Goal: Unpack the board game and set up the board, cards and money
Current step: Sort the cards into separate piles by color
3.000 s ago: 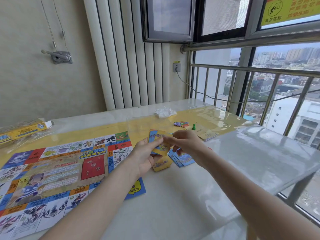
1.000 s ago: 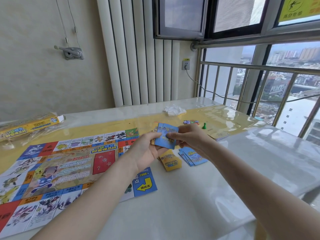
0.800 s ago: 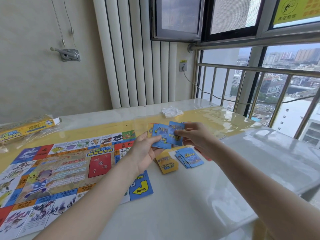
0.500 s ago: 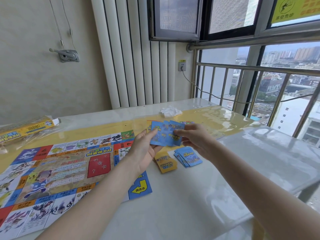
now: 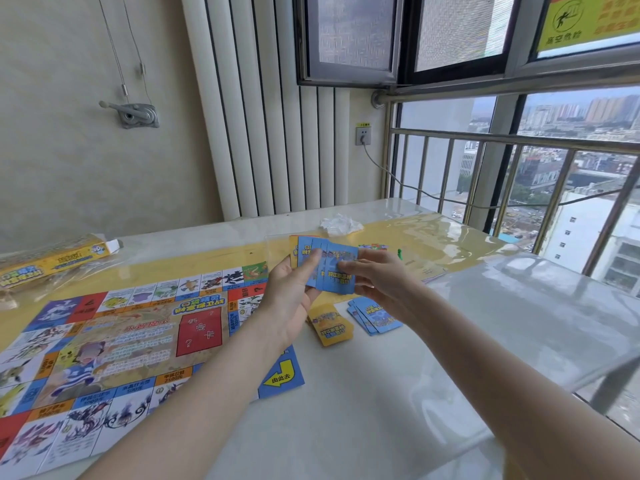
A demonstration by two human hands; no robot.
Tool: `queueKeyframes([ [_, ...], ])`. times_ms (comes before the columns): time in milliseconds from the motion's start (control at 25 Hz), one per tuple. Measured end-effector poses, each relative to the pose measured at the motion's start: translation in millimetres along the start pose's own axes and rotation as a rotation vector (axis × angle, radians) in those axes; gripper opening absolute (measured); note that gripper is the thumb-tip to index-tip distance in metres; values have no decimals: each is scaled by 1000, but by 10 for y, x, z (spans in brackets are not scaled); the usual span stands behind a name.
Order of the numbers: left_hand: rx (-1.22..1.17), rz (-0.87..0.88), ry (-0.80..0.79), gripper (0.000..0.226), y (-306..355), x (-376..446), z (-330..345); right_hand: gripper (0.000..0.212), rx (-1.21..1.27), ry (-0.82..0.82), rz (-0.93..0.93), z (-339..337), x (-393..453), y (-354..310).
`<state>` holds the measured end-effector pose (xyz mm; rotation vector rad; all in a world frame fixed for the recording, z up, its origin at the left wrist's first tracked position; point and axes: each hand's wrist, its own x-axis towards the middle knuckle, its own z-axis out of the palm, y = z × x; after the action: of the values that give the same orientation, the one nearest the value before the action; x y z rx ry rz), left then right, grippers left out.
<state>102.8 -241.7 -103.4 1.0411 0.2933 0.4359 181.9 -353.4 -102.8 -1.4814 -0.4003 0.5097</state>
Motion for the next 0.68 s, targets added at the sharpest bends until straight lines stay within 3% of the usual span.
queueKeyframes([
  [160,-25,11,2,18,12,-6,-14,16,11,59,21,-2,10,-22],
  [440,44,41,33,19,-2,-4,-20,15,68,22,55,52,-49,-48],
  [600,-79,9,51,4,16,36,8,32,80,167,1,-38,-29,-145],
  [680,-133,-8,33,14,33,101,-19,36,20,225,-39,-283,-26,-326],
])
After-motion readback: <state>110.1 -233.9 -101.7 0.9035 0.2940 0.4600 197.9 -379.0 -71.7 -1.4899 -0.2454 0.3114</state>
